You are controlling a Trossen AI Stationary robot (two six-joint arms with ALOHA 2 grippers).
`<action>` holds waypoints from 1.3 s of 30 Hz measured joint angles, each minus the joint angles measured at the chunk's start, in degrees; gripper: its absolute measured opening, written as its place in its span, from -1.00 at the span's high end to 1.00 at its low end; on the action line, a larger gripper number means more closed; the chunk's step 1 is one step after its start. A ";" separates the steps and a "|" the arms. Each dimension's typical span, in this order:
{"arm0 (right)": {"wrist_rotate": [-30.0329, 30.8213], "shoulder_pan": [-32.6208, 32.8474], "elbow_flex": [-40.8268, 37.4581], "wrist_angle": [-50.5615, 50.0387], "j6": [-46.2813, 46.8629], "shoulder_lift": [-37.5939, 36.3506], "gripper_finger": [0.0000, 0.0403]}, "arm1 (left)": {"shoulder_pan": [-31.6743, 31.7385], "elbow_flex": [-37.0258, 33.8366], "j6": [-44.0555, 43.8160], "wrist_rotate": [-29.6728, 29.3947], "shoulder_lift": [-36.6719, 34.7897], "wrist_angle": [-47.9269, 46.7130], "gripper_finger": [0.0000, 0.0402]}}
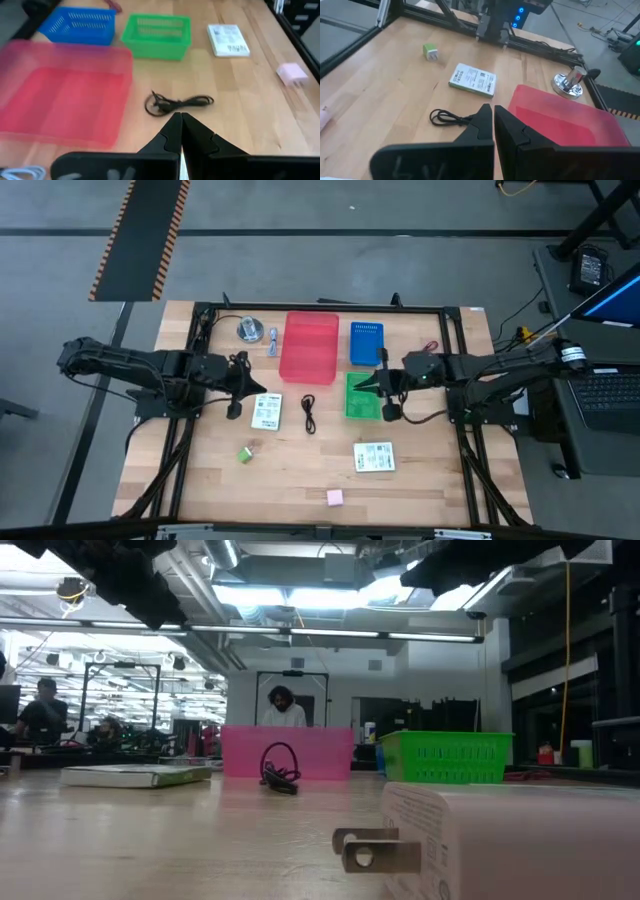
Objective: Pick and place items into bin
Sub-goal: Put the left white card reader box into the blue bin
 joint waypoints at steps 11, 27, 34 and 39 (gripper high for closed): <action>0.00 0.06 0.65 7.48 -0.08 3.79 1.00 | -8.16 4.45 -1.22 -2.57 8.80 -3.73 0.99; 3.07 2.16 8.87 5.64 -1.31 16.22 1.00 | -9.47 8.98 -22.50 -11.06 17.36 -21.30 0.98; 3.08 2.14 21.71 -3.42 -1.31 26.78 1.00 | -9.47 8.98 -22.65 -11.58 20.06 -21.33 0.98; 3.36 2.48 25.92 -3.77 -2.49 33.04 1.00 | -9.45 8.98 -25.72 -12.61 21.43 -21.65 0.98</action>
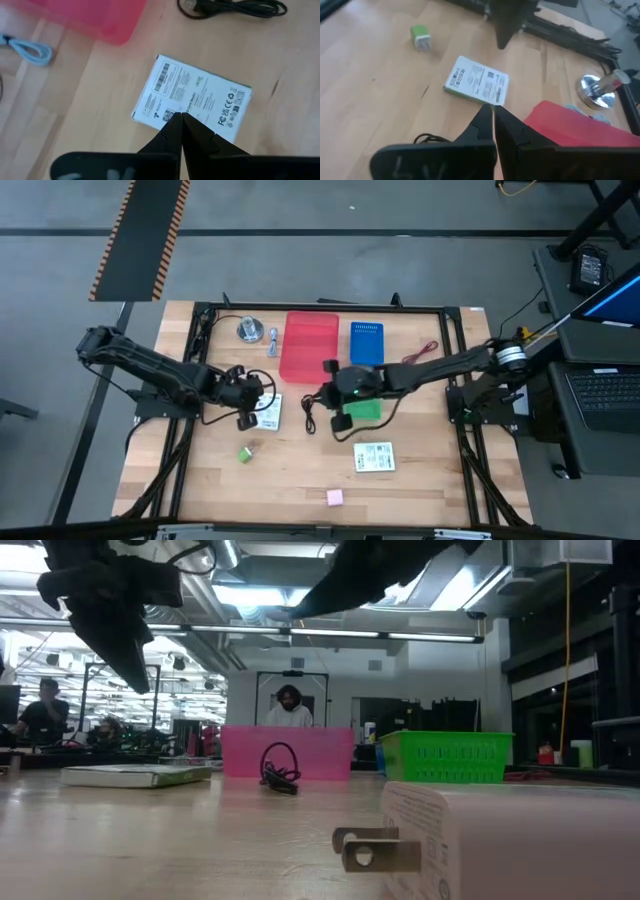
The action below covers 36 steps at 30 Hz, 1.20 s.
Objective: Pick and place items into bin
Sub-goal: Put the left white card reader box into the blue bin
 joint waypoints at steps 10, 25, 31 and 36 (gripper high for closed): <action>6.81 2.60 4.04 -0.15 -3.55 7.55 0.73 | 0.40 -0.02 -6.12 -3.78 4.45 -2.40 0.97; 6.75 2.96 4.20 1.63 -3.37 9.11 0.51 | 6.17 -0.02 -2.88 -3.84 11.00 -2.59 0.73; 6.68 3.17 4.20 1.90 -2.11 9.11 0.51 | 7.14 -0.02 0.49 -3.57 13.01 -2.09 0.90; 6.60 3.77 4.20 1.93 -2.12 9.11 0.51 | 7.13 -0.02 1.82 -1.78 13.26 -1.51 0.98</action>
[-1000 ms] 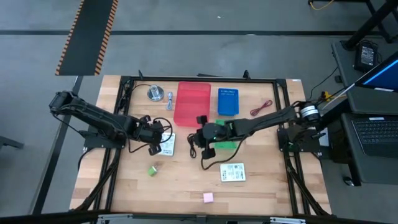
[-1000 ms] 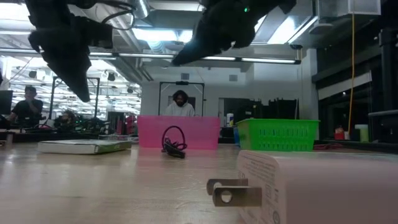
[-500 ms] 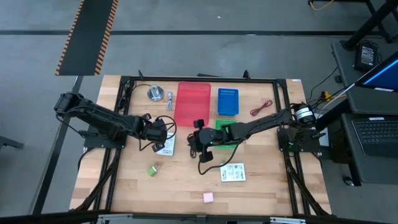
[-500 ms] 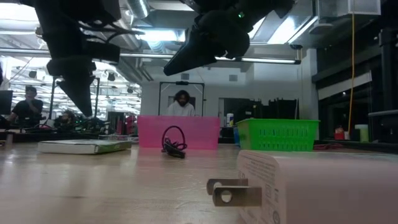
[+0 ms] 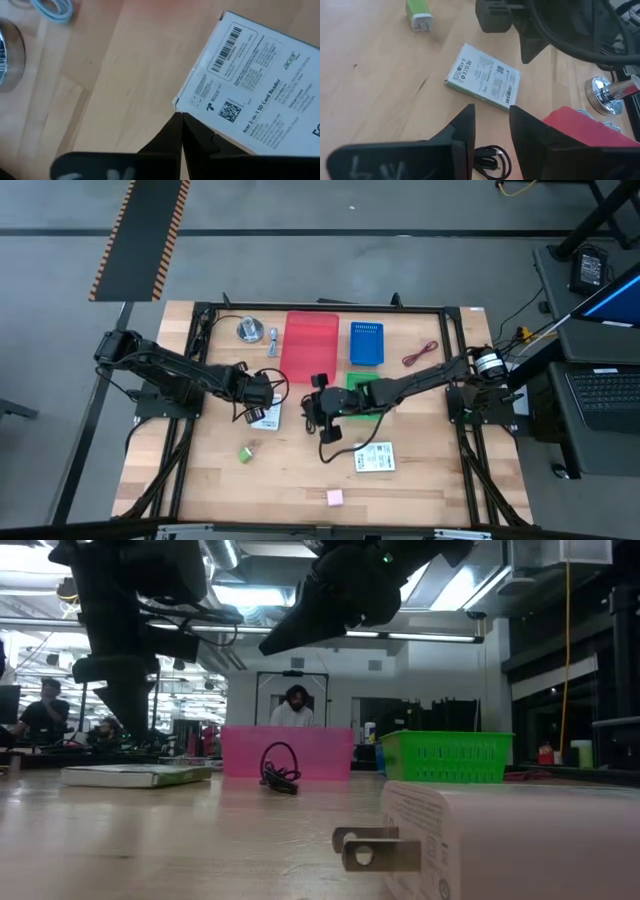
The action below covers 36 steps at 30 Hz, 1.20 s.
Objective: Pick and place items into bin
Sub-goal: Put the left white card reader box into the blue bin
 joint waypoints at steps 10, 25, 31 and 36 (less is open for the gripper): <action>0.04 1.30 0.00 0.00 0.04 0.00 0.51 | -0.06 -0.02 2.11 1.51 0.00 2.61 0.99; 0.13 2.62 -0.07 -0.33 -0.14 0.13 0.51 | -0.07 -6.29 0.59 2.66 0.44 9.56 0.99; 0.15 2.60 -0.07 -0.33 -0.01 0.13 0.51 | -0.07 -6.34 0.87 1.27 0.11 10.02 0.99; 0.15 2.60 -0.07 -0.37 -0.04 0.13 0.51 | -0.04 -6.34 1.00 0.89 -0.84 10.15 0.99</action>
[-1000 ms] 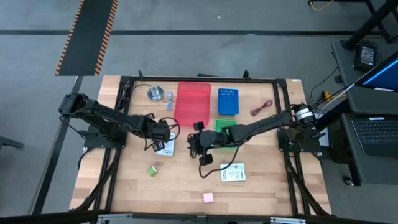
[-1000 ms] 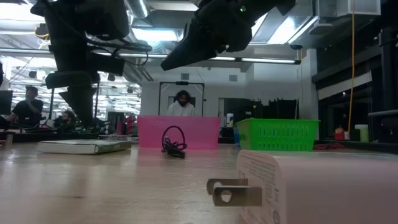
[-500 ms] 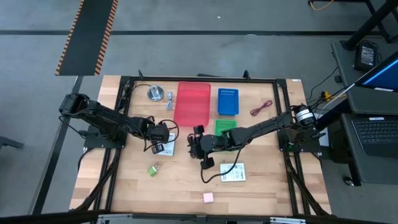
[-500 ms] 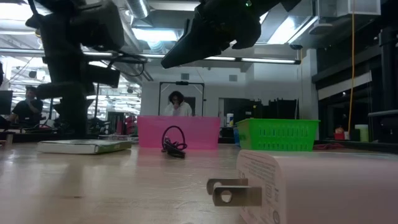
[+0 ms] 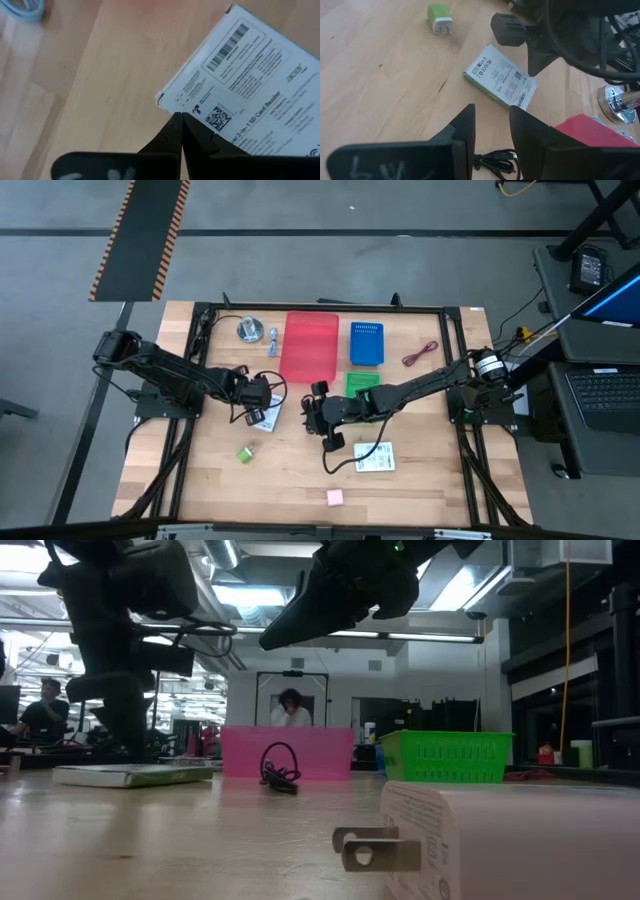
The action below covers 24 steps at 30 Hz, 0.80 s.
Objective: Pick and place items into bin
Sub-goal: Put the left white card reader box into the blue bin
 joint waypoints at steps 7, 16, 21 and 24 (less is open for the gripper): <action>-0.02 0.00 0.00 -0.07 0.05 0.00 0.51 | 0.15 0.00 0.47 -1.61 -0.41 0.01 0.99; -0.02 0.00 0.00 -0.13 0.07 0.02 0.51 | 1.64 -0.21 0.51 -1.54 -0.41 3.16 0.99; -0.02 0.00 0.00 -0.17 0.06 0.02 0.51 | 1.62 -1.87 1.15 -0.89 -0.41 5.17 0.99; -0.02 0.00 0.00 -0.30 0.03 0.02 0.51 | 1.62 -1.99 0.69 -1.15 -0.41 5.06 0.99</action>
